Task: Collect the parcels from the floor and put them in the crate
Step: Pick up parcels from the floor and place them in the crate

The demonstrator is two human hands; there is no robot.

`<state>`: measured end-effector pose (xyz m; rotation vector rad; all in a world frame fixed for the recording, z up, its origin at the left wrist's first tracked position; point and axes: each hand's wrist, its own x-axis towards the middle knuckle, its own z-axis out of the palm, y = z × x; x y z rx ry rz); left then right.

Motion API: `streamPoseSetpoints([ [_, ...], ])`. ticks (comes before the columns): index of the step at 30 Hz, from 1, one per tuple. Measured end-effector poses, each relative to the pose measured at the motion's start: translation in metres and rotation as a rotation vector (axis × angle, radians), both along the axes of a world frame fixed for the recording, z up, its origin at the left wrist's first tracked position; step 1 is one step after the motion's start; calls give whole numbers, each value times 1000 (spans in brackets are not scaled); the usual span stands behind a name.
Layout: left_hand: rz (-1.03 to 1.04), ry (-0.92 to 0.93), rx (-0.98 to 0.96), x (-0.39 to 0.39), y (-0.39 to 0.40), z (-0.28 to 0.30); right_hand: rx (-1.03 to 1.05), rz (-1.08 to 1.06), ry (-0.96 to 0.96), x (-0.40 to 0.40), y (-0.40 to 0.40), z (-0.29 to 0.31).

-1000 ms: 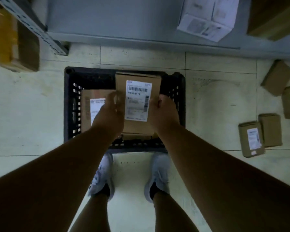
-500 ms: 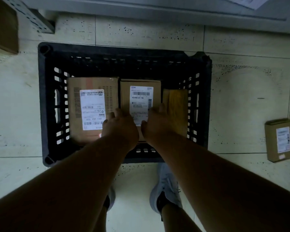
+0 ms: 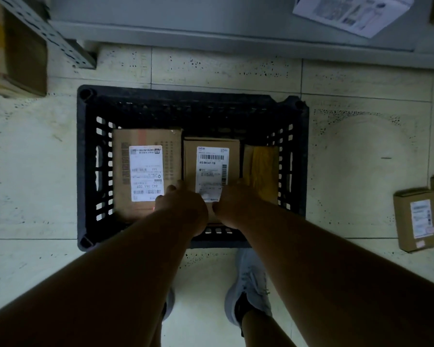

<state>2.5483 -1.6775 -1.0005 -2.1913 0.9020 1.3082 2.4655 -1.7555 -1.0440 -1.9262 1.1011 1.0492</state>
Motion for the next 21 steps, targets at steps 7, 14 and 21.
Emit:
streamPoseSetpoints([
  [7, 160, -116, -475, 18, -23, 130, -306, 88, -222, 9, -32, 147],
  [14, 244, -180, -857, 2, -29, 333, -468, -42, -462, -20, -36, 379],
  [21, -7, -96, -1068, -24, -24, 491, -670, 33, -534, -80, -38, 566],
])
